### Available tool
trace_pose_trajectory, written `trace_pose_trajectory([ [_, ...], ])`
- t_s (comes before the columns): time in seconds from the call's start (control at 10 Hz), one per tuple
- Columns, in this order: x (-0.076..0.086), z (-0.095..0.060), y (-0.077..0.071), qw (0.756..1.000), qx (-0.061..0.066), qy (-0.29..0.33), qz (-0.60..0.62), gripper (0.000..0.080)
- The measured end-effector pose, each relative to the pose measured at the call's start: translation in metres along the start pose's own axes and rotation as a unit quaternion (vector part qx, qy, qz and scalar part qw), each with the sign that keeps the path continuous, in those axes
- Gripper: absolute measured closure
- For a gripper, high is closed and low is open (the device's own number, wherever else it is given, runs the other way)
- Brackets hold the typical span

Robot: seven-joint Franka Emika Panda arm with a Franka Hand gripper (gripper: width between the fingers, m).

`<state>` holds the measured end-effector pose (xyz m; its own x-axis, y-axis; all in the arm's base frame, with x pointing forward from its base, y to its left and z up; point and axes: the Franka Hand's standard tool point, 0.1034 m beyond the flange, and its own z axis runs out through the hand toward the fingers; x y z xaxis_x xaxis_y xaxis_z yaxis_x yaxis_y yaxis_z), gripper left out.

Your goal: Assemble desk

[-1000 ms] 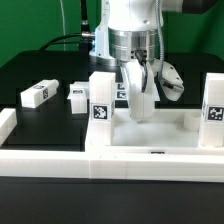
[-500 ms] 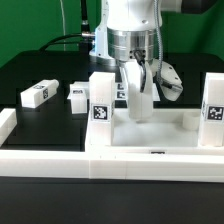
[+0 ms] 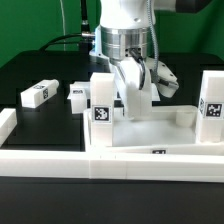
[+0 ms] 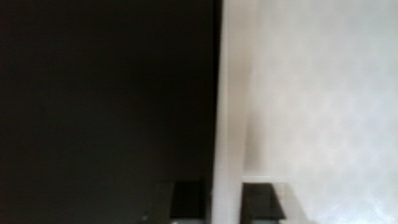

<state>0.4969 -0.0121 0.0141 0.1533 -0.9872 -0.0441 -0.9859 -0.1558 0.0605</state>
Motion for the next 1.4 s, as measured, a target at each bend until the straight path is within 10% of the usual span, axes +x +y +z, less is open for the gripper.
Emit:
trace_pose_trajectory([
  [0.7,0.025,0.001,0.009,0.985,-0.002,0.013,-0.175,0.0722],
  [1.4,0.039,-0.001,0.011,0.911,-0.006,0.016,-0.411,0.0727],
])
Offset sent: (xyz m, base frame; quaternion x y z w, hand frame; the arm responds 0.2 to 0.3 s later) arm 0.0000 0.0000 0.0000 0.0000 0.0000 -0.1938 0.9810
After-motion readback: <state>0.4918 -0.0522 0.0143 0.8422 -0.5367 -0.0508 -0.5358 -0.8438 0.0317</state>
